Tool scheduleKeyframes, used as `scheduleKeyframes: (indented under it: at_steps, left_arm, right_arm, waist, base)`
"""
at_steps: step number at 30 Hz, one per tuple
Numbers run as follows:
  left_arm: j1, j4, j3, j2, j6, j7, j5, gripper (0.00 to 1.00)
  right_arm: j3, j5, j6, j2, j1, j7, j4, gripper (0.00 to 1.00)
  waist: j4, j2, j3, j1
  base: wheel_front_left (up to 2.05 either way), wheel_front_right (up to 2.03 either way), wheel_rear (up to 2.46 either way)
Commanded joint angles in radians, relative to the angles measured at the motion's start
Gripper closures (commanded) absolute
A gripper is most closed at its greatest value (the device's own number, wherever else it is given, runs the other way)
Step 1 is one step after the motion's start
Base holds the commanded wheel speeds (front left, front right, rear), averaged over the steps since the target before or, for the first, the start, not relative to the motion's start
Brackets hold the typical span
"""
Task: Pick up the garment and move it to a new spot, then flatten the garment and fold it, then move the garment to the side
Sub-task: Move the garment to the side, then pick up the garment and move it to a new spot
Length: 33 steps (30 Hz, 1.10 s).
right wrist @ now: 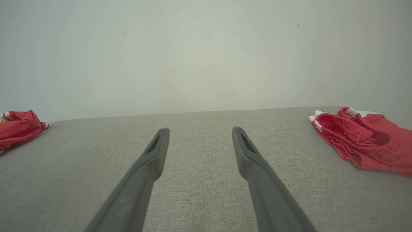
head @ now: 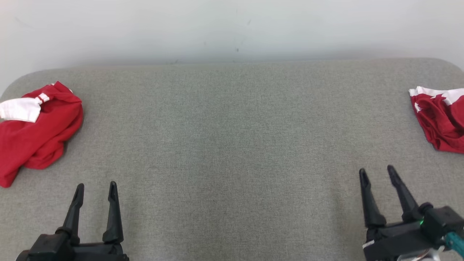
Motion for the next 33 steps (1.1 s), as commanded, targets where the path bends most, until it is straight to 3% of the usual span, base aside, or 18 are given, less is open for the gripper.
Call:
scheduleKeyframes:
  at_steps: [1, 10, 33]
  left_arm:
    - [0.015, 0.004, 0.002, -0.003, -0.001, 0.0, 0.002, 0.0]
    - [0.001, 0.026, 0.003, -0.005, -0.013, 0.0, 0.007, 0.0]
    - [0.002, 0.052, 0.011, -0.011, -0.023, 0.0, 0.015, 0.0]
  right_arm:
    - [-0.004, -0.01, -0.003, 0.008, 0.012, 0.0, -0.009, 0.0]
    - [-0.016, -0.045, -0.003, 0.073, 0.065, 0.0, -0.052, 0.0]
    - [-0.017, -0.032, -0.003, 0.078, 0.081, 0.0, -0.035, 0.0]
  waist:
    - [-0.002, 0.0001, -0.002, 0.0002]
    - [-0.01, 0.0001, 0.006, 0.0002]
    - [-0.008, 0.0001, -0.017, 0.0002]
  base:
    - [0.0, 0.0, 0.0]
    - [0.0, 0.0, 0.0]
    - [0.0, 0.0, 0.0]
